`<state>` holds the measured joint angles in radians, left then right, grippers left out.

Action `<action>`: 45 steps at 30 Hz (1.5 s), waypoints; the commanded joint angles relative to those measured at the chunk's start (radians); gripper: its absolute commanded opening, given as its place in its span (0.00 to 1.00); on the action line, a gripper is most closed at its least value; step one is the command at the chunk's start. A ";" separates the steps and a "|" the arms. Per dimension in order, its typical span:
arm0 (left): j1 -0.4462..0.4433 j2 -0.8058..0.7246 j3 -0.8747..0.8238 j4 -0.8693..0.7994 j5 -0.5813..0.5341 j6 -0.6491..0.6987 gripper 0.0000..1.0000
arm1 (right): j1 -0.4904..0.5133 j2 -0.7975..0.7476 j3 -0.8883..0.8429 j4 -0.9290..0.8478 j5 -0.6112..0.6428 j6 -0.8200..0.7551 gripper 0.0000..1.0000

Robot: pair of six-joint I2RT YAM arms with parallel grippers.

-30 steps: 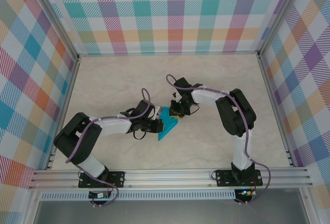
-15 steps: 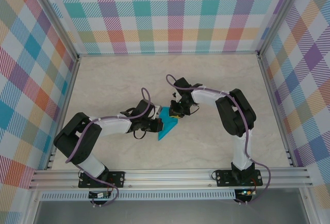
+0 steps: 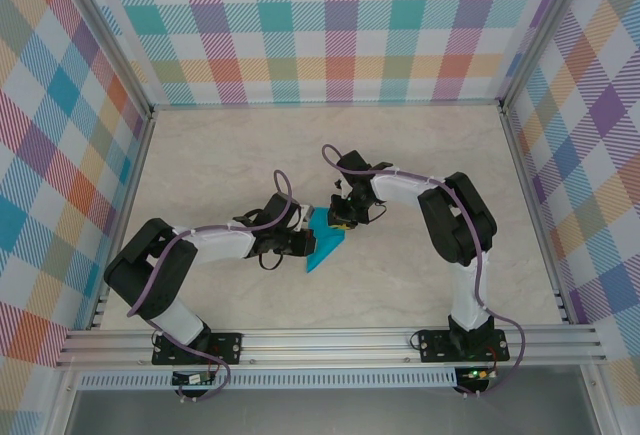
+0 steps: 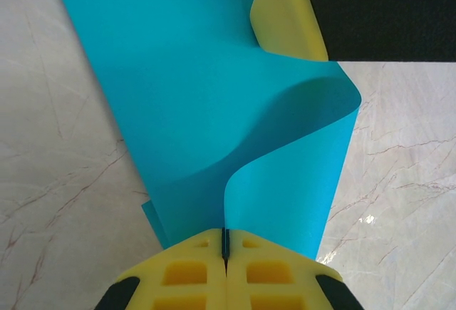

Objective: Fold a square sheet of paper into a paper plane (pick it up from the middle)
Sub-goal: Third fold the triangle at the center of the table.

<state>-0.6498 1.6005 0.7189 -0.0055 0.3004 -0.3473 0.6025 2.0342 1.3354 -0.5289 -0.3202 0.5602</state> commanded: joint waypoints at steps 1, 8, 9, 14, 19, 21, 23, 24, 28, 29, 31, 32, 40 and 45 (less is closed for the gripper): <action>0.018 0.022 0.010 -0.010 -0.005 0.009 0.01 | 0.013 0.043 -0.028 -0.064 0.072 0.000 0.17; 0.018 0.047 0.001 0.008 -0.012 -0.006 0.01 | 0.015 0.044 -0.031 -0.062 0.073 0.004 0.17; 0.018 0.050 0.002 0.012 -0.013 -0.007 0.01 | 0.015 0.043 -0.031 -0.062 0.074 0.004 0.17; 0.018 0.046 0.003 0.014 -0.013 -0.009 0.01 | 0.016 0.044 -0.034 -0.063 0.079 0.005 0.17; 0.018 0.004 -0.028 0.039 -0.014 -0.033 0.01 | 0.017 0.047 -0.036 -0.077 0.100 0.010 0.16; 0.018 -0.018 -0.042 0.058 -0.015 -0.048 0.01 | 0.016 0.049 -0.039 -0.078 0.104 0.012 0.16; 0.018 -0.030 -0.049 0.068 -0.013 -0.054 0.01 | 0.016 0.050 -0.042 -0.077 0.104 0.013 0.16; 0.018 -0.033 -0.050 0.071 -0.008 -0.056 0.01 | 0.015 0.050 -0.042 -0.078 0.104 0.013 0.16; 0.018 -0.029 -0.049 0.071 0.000 -0.056 0.02 | 0.017 0.050 -0.041 -0.079 0.107 0.012 0.16; 0.018 -0.024 -0.049 0.071 -0.001 -0.053 0.02 | 0.016 0.050 -0.039 -0.079 0.108 0.014 0.16; 0.018 -0.012 -0.047 0.069 -0.003 -0.052 0.02 | 0.015 0.050 -0.037 -0.081 0.108 0.015 0.16; 0.018 -0.005 -0.043 0.066 -0.005 -0.050 0.02 | 0.016 0.050 -0.035 -0.082 0.108 0.015 0.16; 0.018 0.021 -0.038 0.053 -0.025 -0.045 0.02 | 0.016 0.052 -0.033 -0.083 0.106 0.017 0.16; 0.018 0.015 -0.043 0.055 -0.033 -0.048 0.02 | 0.016 0.055 -0.032 -0.085 0.106 0.018 0.16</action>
<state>-0.6491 1.6093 0.6811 0.0544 0.2897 -0.3935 0.6086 2.0338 1.3354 -0.5323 -0.2993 0.5674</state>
